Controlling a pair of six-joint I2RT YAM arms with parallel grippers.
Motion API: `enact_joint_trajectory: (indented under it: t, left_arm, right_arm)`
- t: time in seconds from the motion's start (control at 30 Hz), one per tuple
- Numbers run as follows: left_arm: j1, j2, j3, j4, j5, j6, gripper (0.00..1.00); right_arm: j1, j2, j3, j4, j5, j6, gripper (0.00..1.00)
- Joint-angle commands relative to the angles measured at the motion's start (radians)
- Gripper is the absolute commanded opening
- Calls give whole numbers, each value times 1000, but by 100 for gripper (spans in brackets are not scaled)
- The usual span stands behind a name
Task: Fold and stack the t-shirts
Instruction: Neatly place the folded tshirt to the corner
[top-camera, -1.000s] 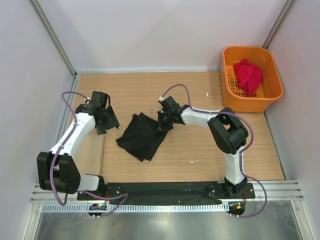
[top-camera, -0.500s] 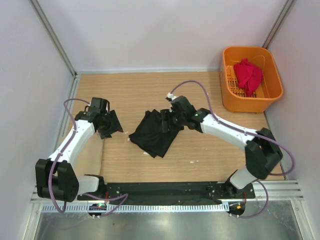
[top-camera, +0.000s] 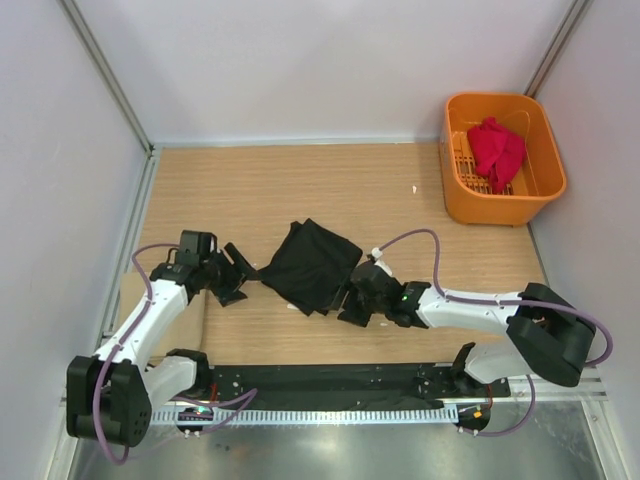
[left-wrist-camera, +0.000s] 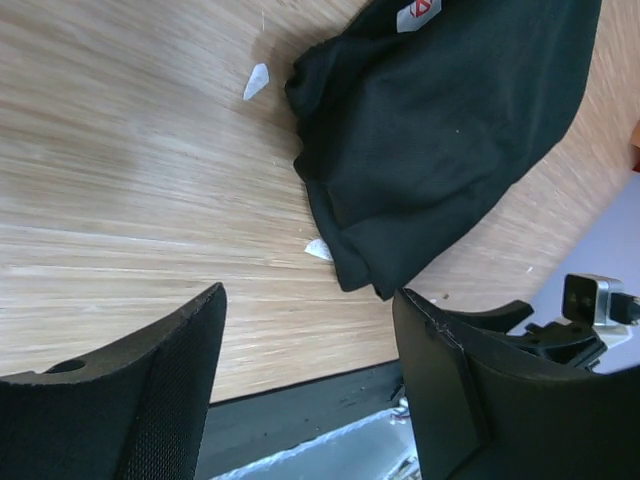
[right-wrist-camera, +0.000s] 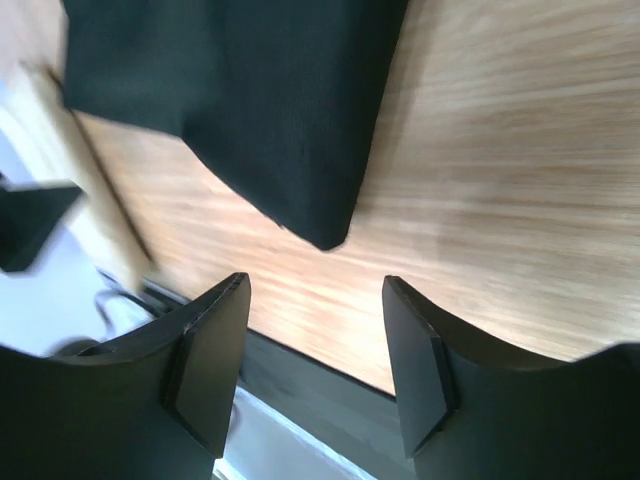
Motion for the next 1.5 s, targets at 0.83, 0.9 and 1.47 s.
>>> enact_joint_trajectory:
  t: [0.83, 0.9, 1.47]
  left_arm:
    - [4, -31, -136, 205, 136, -267, 84]
    - [4, -23, -164, 231, 148, -294, 86]
    - [-15, 153, -211, 583, 210, -486, 99]
  right_arm:
    - [-20, 203, -50, 381, 26, 222, 28]
    - [-31, 191, -18, 357, 17, 197, 9]
    - [-112, 129, 134, 218, -136, 218, 2]
